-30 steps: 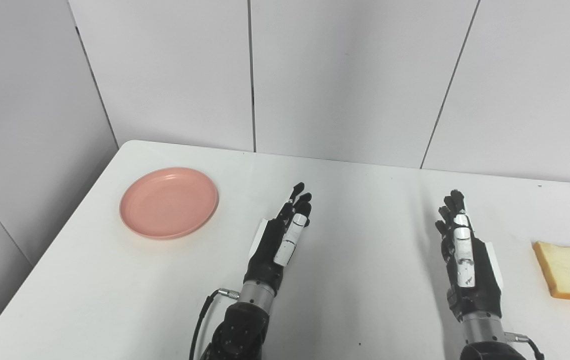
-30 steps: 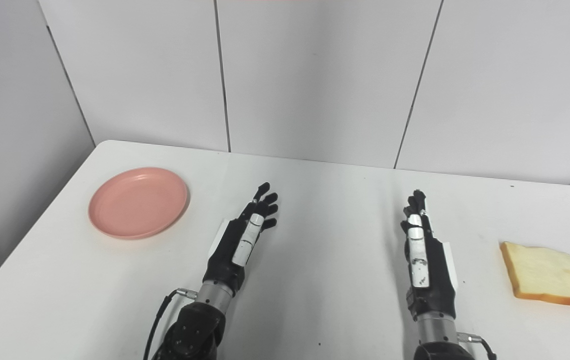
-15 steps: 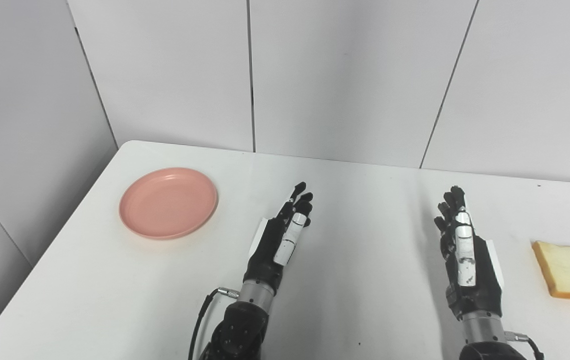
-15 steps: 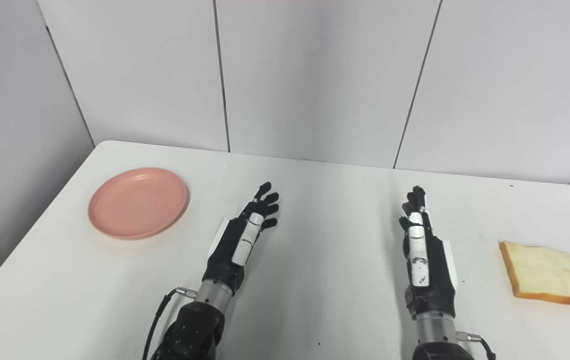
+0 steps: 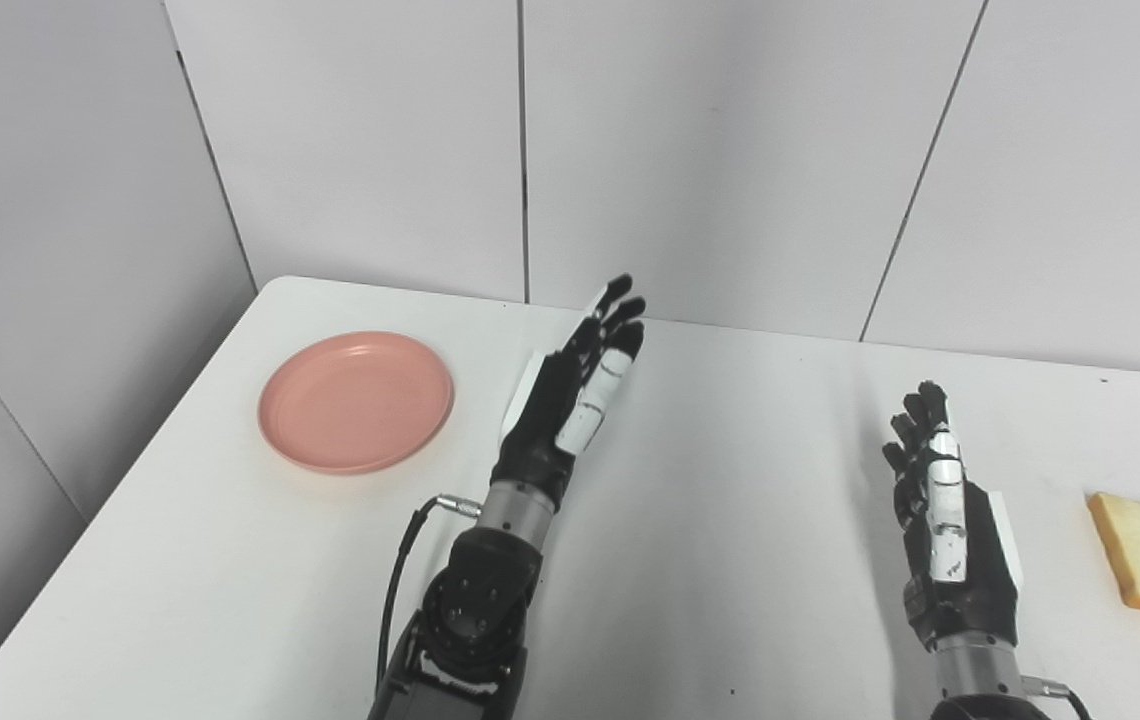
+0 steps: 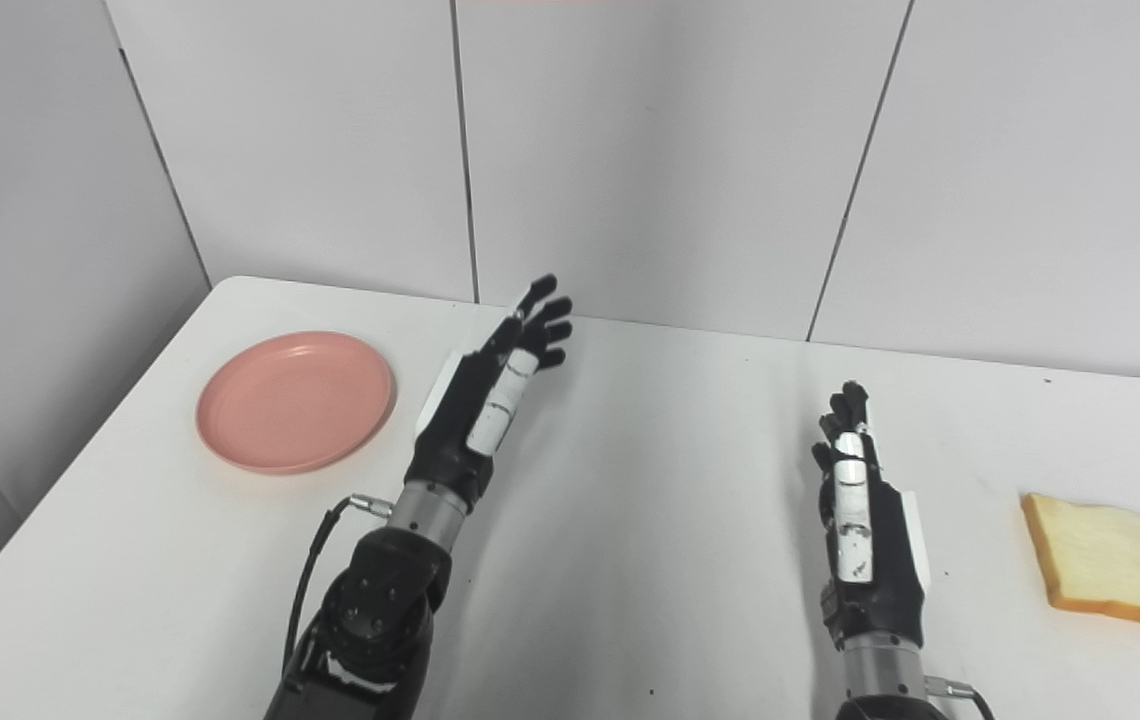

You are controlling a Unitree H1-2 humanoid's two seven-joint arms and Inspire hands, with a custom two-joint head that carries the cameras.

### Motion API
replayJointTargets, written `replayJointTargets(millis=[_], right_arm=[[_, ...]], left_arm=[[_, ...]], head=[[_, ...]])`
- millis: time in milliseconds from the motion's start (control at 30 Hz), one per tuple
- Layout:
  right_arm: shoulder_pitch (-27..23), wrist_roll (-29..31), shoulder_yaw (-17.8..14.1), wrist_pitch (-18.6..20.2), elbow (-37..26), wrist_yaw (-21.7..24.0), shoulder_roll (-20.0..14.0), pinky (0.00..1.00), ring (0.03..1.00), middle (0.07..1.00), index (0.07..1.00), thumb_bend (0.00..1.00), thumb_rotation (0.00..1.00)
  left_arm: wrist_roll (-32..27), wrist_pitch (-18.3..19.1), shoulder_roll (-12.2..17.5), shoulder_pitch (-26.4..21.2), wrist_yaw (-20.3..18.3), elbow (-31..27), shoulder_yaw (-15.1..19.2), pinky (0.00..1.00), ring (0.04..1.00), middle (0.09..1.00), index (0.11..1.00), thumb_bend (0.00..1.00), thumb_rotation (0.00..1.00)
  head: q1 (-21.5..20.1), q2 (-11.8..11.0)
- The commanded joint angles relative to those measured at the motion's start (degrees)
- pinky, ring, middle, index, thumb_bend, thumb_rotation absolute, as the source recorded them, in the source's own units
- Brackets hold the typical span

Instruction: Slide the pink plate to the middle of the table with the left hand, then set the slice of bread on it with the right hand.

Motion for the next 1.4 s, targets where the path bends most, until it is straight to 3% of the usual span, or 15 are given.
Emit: replayJointTargets(millis=[0,133,267,400,700,833,1067,1367], right_arm=[[-0.95,-0.16,-0.12,-2.59,-1.30,-0.05,0.11,1.00,1.000,1.000,1.000,0.31,1.00],[-0.69,-0.34,-0.12,-1.58,-2.24,-0.25,0.33,1.00,1.000,1.000,1.000,0.32,1.00],[-0.69,0.67,-0.23,-1.21,-2.73,-0.16,0.73,1.00,1.000,1.000,1.000,0.30,1.00],[-0.71,0.57,-0.13,-0.92,-3.02,-0.15,0.70,1.00,1.000,1.000,1.000,0.31,1.00],[-0.78,1.24,-0.40,-1.67,-2.89,-0.02,0.75,1.00,1.000,1.000,1.000,0.30,1.00],[-0.75,1.52,-0.49,-0.75,-3.62,-0.29,0.85,1.00,1.000,1.000,1.000,0.29,1.00],[-0.76,1.34,-0.31,-0.29,-4.06,-0.16,0.73,1.00,1.000,1.000,1.000,0.29,1.00],[-0.64,1.42,-0.40,0.33,-4.72,-0.40,0.89,1.00,1.000,1.000,1.000,0.28,1.00]], left_arm=[[-1.29,0.29,0.57,-3.34,-0.45,-2.85,0.92,0.86,0.891,0.904,0.904,0.80,0.95],[-4.34,3.58,1.97,-5.86,-2.04,-6.06,3.32,0.92,0.915,0.927,0.931,0.76,0.95],[-6.28,2.85,4.30,-7.98,-2.32,-6.87,5.63,0.93,0.925,0.940,0.944,0.74,0.95],[-9.69,4.77,7.44,-10.32,-3.24,-8.40,8.29,0.97,0.954,0.963,0.963,0.75,0.95],[-9.13,8.74,13.03,-12.61,0.41,-12.49,15.39,0.92,0.934,0.938,0.944,0.78,0.97],[-10.25,6.97,14.65,-11.79,2.47,-12.08,19.21,0.90,0.931,0.931,0.934,0.75,0.96],[-15.32,2.63,18.87,-10.19,3.14,-7.18,26.93,0.90,0.935,0.939,0.942,0.78,0.94],[-18.31,2.19,21.58,-7.46,4.20,-5.81,30.51,0.94,0.951,0.946,0.948,0.80,0.95]], head=[[0.14,-0.04],[0.32,-0.07],[0.46,-0.15],[0.66,-0.13],[1.26,-0.41],[1.41,-0.37],[1.50,-0.32],[1.64,-0.02]])
